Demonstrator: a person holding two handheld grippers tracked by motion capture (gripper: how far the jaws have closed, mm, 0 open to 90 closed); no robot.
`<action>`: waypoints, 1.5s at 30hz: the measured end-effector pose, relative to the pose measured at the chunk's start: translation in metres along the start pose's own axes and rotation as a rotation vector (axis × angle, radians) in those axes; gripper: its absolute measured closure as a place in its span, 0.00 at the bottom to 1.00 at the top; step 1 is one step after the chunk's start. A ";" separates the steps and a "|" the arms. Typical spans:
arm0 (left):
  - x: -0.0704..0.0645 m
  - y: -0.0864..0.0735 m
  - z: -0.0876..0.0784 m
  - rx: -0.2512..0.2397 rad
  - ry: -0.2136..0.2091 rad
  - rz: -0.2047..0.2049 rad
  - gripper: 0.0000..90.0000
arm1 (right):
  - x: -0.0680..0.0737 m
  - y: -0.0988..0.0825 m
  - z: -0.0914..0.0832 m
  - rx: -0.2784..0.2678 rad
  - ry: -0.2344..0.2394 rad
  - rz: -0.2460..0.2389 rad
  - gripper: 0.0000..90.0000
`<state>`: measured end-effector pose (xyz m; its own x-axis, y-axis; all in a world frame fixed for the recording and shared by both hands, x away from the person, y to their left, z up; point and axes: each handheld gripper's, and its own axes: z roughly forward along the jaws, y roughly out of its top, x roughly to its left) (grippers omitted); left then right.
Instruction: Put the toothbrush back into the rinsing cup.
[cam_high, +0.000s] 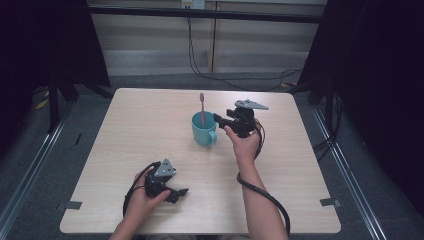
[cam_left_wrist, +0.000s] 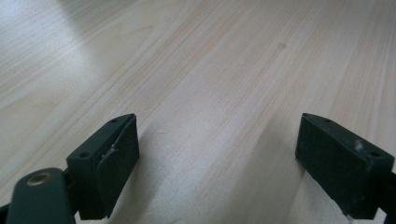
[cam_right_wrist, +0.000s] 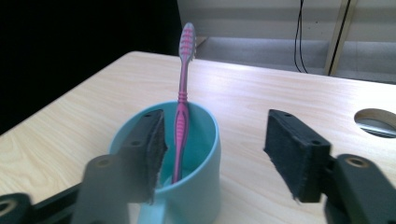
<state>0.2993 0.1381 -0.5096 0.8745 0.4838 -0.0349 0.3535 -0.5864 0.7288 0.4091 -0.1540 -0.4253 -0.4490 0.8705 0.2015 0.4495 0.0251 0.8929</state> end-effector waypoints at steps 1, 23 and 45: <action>0.000 0.000 0.000 0.000 0.000 0.000 0.15 | 0.000 0.000 -0.001 0.009 0.000 -0.005 0.39; 0.000 0.000 0.000 0.001 0.003 0.002 0.15 | -0.005 -0.006 -0.022 0.068 0.042 -0.042 0.21; 0.000 0.000 0.000 0.001 0.003 0.001 0.15 | -0.009 -0.023 -0.049 0.107 0.063 -0.071 0.19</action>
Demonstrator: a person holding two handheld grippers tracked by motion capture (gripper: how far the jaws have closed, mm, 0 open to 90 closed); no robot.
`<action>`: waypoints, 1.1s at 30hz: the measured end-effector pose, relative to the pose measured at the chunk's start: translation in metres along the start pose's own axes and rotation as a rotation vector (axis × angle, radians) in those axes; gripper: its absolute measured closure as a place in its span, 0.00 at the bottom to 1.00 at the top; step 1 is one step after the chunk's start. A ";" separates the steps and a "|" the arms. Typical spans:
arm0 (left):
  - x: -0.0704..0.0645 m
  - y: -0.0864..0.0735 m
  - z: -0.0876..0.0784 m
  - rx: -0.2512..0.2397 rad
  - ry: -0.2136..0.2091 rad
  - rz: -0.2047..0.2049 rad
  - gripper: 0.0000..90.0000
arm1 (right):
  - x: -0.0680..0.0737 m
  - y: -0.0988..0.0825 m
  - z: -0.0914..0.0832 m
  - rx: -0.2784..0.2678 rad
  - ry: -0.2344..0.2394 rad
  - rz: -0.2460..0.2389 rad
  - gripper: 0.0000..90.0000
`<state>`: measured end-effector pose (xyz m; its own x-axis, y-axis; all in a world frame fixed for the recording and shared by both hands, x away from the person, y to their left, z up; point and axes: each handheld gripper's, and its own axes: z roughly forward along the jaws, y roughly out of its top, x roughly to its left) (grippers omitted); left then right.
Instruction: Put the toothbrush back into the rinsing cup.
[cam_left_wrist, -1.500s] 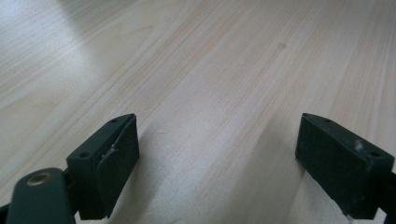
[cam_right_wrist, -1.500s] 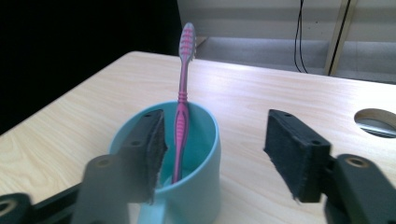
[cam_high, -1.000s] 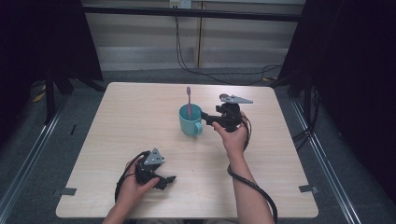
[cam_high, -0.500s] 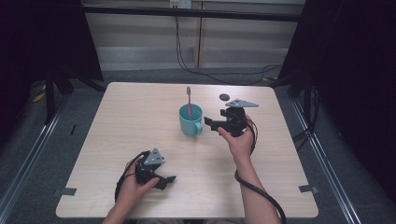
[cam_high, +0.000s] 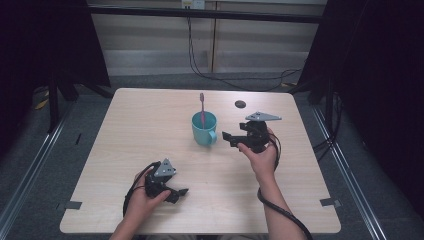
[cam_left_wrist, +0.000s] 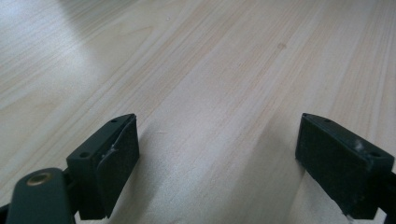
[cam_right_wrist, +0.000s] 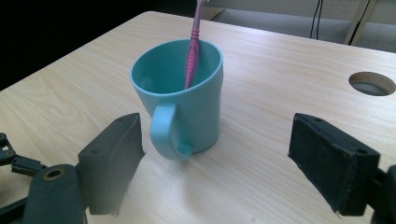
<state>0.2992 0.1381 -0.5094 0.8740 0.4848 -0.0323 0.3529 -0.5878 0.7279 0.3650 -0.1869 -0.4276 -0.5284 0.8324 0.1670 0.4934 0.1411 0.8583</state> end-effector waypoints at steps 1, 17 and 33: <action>0.000 0.000 0.000 0.000 0.000 0.000 0.15 | 0.000 -0.001 -0.001 0.000 0.002 0.001 0.19; 0.000 0.000 0.000 0.000 0.000 0.001 0.15 | 0.000 -0.024 -0.015 0.017 0.027 0.003 0.19; 0.000 0.000 0.000 -0.001 -0.002 -0.002 0.15 | 0.000 -0.048 -0.024 0.064 0.042 -0.026 0.19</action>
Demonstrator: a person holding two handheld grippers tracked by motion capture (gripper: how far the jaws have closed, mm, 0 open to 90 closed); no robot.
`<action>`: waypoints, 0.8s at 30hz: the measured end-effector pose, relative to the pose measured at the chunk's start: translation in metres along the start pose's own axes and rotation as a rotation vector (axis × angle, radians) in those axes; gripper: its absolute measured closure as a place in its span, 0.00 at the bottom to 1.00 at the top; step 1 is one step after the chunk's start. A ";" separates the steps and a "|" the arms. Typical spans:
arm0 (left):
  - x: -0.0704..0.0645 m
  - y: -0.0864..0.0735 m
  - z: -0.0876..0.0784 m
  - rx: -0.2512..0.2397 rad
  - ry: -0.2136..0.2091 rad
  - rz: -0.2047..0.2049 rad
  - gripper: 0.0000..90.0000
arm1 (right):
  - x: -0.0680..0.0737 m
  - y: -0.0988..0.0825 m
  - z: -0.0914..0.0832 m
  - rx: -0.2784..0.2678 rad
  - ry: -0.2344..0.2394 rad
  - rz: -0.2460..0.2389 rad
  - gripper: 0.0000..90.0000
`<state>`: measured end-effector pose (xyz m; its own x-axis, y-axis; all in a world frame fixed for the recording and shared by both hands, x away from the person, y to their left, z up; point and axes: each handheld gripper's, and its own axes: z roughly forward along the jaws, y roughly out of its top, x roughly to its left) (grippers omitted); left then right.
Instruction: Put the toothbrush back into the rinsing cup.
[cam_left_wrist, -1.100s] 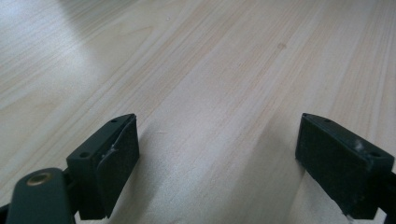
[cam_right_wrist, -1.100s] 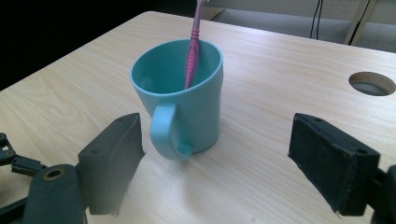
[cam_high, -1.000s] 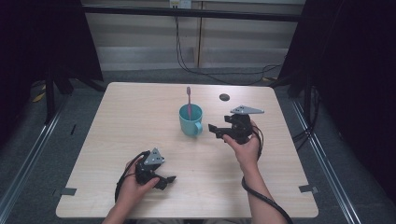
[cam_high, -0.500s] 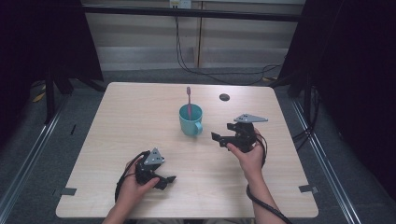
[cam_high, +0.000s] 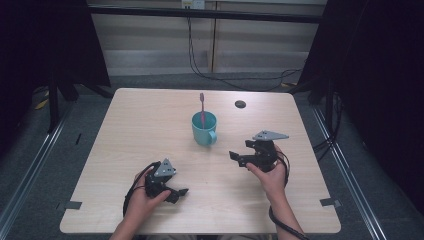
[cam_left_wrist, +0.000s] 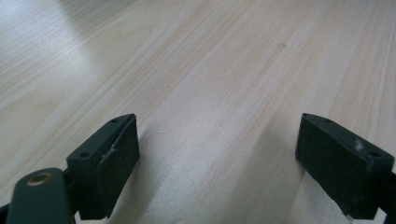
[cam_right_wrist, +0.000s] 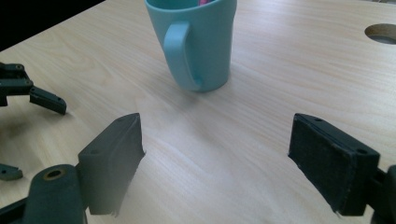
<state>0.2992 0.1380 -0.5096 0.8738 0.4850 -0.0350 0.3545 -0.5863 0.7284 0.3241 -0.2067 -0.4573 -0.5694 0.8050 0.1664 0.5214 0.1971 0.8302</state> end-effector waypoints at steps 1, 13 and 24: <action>0.000 0.000 0.000 0.000 0.000 0.001 0.15 | 0.000 -0.001 0.000 0.003 0.003 -0.004 0.19; 0.000 0.000 0.000 0.000 0.002 0.002 0.15 | 0.000 -0.018 -0.005 0.056 0.003 -0.034 0.19; 0.000 0.000 0.000 0.001 0.001 0.002 0.15 | -0.004 -0.031 -0.011 0.084 0.000 -0.038 0.19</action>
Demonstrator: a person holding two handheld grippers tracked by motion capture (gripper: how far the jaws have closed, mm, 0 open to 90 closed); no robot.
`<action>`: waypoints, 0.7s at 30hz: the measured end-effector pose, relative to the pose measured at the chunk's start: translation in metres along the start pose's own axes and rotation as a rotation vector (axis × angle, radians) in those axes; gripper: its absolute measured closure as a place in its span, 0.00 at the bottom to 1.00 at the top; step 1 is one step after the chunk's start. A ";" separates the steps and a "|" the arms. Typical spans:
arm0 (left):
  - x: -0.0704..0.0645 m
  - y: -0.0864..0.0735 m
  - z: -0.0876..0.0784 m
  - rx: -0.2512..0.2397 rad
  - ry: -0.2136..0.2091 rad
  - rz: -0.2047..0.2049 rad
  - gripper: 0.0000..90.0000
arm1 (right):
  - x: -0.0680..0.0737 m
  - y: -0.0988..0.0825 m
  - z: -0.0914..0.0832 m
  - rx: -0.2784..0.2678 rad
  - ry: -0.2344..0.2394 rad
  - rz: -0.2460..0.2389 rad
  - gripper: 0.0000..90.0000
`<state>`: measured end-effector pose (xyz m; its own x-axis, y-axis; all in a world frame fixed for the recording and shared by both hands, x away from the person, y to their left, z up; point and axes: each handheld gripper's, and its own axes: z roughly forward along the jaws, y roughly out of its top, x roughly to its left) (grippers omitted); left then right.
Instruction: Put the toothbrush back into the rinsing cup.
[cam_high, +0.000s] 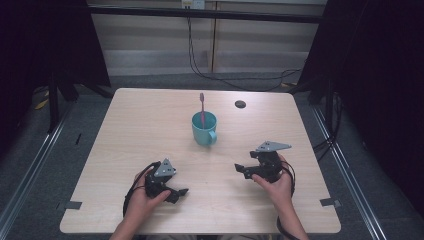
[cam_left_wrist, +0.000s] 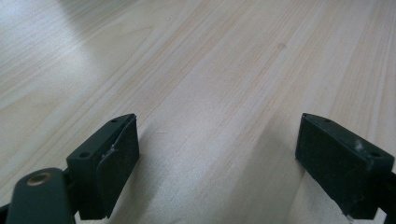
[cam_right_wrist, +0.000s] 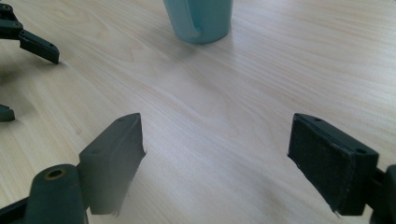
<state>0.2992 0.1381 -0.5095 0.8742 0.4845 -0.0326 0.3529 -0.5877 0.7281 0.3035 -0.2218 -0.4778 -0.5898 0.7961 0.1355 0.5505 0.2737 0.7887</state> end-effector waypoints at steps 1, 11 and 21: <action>0.000 0.000 0.000 0.000 0.000 0.000 0.15 | 0.000 -0.001 -0.001 0.002 -0.002 0.002 0.19; 0.000 0.000 0.000 -0.001 0.000 0.000 0.15 | 0.000 -0.012 -0.002 0.023 -0.005 -0.012 0.19; 0.000 0.000 0.000 -0.001 0.000 0.000 0.15 | -0.003 -0.025 -0.003 0.062 -0.016 -0.008 0.20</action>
<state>0.2992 0.1380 -0.5095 0.8739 0.4850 -0.0326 0.3529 -0.5870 0.7286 0.2896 -0.2332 -0.4962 -0.5848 0.8024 0.1192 0.5817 0.3124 0.7511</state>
